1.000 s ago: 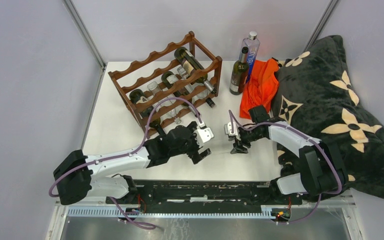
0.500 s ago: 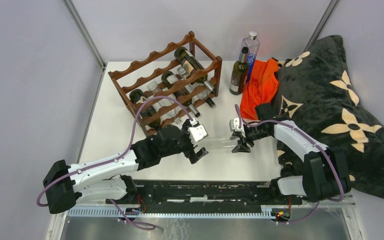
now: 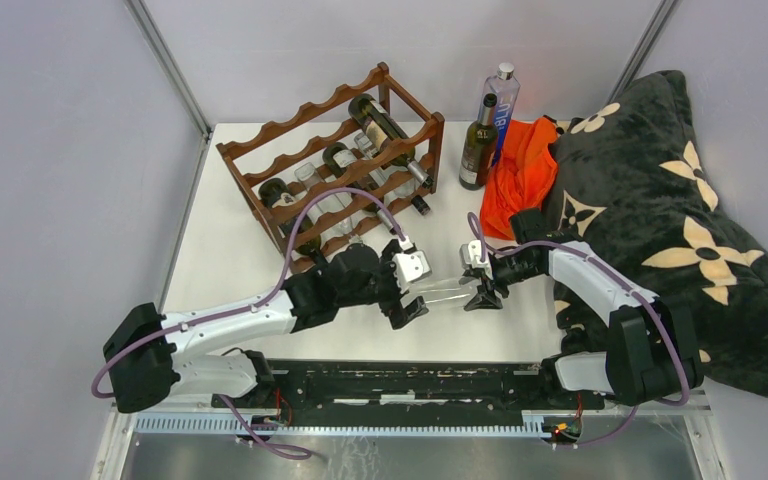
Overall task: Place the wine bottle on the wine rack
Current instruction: Adjust the wine bottle at the center of the board.
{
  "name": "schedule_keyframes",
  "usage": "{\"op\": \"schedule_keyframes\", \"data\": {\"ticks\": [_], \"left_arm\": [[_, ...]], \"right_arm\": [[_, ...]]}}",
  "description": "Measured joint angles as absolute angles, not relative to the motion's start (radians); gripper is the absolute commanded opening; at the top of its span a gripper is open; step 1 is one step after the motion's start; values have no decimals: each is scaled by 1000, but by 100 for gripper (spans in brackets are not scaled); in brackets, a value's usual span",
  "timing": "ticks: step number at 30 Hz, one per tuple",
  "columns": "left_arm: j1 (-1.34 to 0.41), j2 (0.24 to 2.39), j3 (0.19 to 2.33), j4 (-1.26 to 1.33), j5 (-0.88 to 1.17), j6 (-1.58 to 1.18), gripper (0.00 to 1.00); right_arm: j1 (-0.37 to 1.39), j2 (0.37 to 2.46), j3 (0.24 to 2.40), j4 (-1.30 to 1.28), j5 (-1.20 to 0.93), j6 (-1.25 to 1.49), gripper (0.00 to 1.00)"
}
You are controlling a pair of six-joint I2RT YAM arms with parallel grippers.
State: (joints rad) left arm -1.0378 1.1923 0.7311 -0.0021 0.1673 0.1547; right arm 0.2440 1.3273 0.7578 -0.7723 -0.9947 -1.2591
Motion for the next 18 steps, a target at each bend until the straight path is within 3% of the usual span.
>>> {"op": "schedule_keyframes", "data": {"ticks": [18], "left_arm": [[-939,1204,718,88,273,69,97]], "right_arm": [[244,1327,757,-773,-1010,-1262,0]]}}
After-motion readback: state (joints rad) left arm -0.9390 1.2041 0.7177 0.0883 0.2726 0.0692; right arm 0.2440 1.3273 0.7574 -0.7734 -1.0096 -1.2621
